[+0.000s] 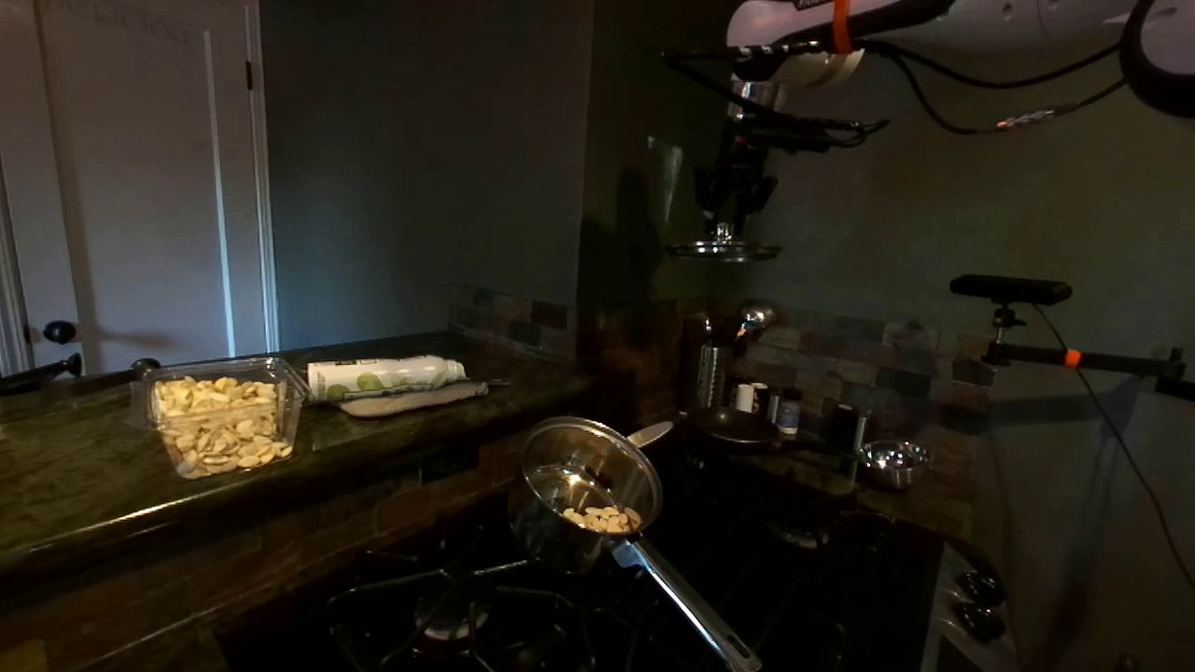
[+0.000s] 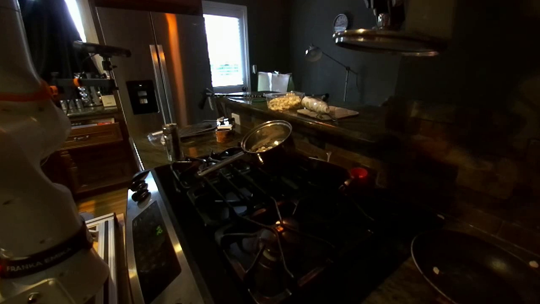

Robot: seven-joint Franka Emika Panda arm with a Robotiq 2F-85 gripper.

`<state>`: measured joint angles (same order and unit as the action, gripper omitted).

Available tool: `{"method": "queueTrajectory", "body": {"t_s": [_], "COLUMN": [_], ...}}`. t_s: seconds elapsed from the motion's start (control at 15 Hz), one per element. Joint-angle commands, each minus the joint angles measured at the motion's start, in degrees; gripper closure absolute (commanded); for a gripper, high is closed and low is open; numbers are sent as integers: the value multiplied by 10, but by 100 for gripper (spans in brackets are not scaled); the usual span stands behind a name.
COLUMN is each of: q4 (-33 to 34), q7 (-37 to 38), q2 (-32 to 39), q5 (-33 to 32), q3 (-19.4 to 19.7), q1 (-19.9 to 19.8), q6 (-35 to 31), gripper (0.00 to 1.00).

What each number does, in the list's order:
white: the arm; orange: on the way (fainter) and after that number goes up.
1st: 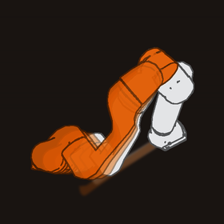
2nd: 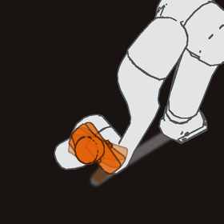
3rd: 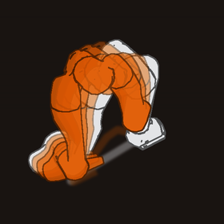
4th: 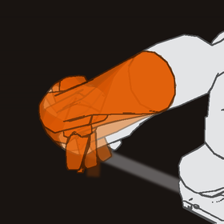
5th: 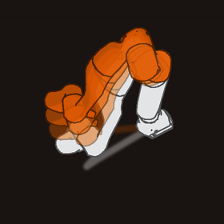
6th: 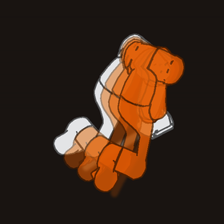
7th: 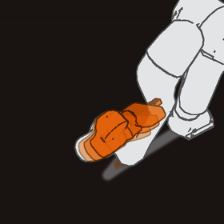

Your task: Remove the lid from the countertop and place it on the pot

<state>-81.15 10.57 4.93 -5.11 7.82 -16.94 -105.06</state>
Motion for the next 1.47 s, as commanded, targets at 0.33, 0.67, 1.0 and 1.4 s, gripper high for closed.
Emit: {"method": "queueTrajectory", "body": {"t_s": [0.33,0.67,1.0,1.4], "q4": [-67,-92,-221,-234], "q7": [36,51,86,85], "q2": [-6,-3,-19,23], "q5": [1,-10,-29,7], "q3": [34,41,81,104], "q1": [12,11,-7,-17], "q6": [-58,-74,-154,-168], "gripper": [52,77,77,52]}}
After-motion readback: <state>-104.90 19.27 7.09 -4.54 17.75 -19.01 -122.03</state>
